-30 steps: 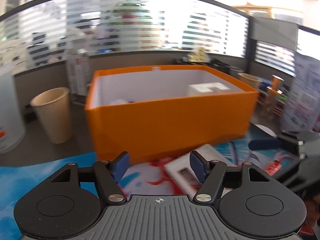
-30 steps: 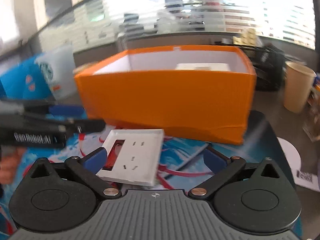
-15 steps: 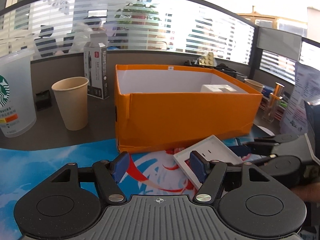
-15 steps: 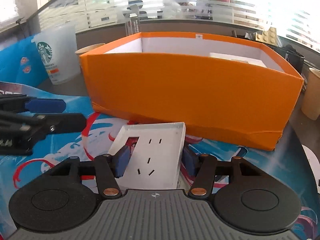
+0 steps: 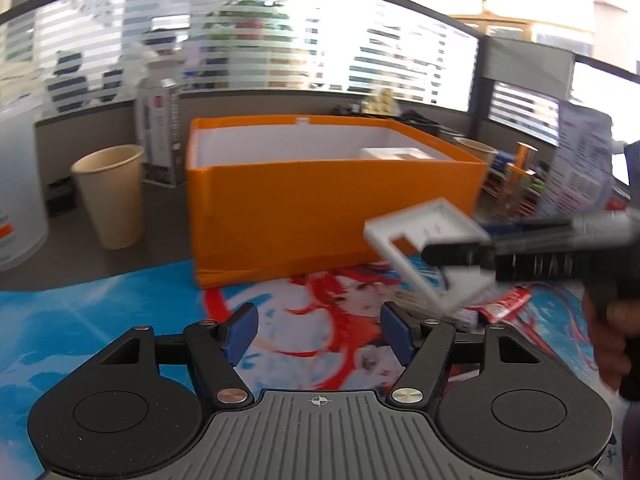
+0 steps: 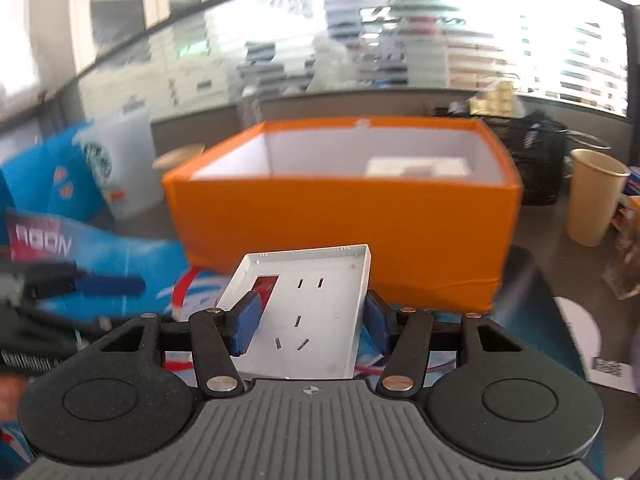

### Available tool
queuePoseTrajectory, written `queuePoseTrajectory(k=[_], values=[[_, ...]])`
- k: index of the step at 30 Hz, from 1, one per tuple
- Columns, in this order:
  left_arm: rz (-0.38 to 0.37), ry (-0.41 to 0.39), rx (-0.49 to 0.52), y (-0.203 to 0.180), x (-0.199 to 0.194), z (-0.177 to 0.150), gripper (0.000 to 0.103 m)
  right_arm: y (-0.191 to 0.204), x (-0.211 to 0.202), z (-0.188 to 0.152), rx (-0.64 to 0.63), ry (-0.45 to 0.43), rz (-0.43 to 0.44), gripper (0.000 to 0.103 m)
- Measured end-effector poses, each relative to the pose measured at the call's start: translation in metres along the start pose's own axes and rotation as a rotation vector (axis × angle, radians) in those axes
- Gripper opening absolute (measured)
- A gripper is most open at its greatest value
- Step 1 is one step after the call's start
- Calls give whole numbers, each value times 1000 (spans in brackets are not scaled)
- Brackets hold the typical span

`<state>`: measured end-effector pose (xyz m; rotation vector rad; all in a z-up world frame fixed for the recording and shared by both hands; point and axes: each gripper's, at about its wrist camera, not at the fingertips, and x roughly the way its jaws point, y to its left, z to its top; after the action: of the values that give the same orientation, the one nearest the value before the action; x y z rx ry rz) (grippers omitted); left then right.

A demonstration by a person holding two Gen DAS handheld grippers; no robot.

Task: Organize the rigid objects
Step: 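Grasp the white switch frame with the right tool, then lift the switch frame with the right tool while the left tool grasps the green-labelled tube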

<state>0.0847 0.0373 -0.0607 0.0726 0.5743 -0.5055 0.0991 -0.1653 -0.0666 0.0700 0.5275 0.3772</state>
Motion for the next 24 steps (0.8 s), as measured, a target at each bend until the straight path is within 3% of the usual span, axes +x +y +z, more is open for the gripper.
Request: queuePoseTrajectory(k=[11, 15, 18, 21, 24], values=[[-162, 61, 199, -71, 38, -3, 72, -48, -55, 5, 92, -114, -70, 53], [-190, 86, 246, -82, 56, -3, 73, -59, -59, 1, 131, -112, -65, 53], [-149, 103, 267, -80, 66, -2, 73, -63, -63, -1, 141, -116, -64, 53], [-155, 97, 294, -74, 65, 0, 75, -67, -65, -3, 146, -114, -62, 53], [-177, 59, 365, -73, 63, 1, 85, -70, -64, -3, 159, -111, -59, 53]])
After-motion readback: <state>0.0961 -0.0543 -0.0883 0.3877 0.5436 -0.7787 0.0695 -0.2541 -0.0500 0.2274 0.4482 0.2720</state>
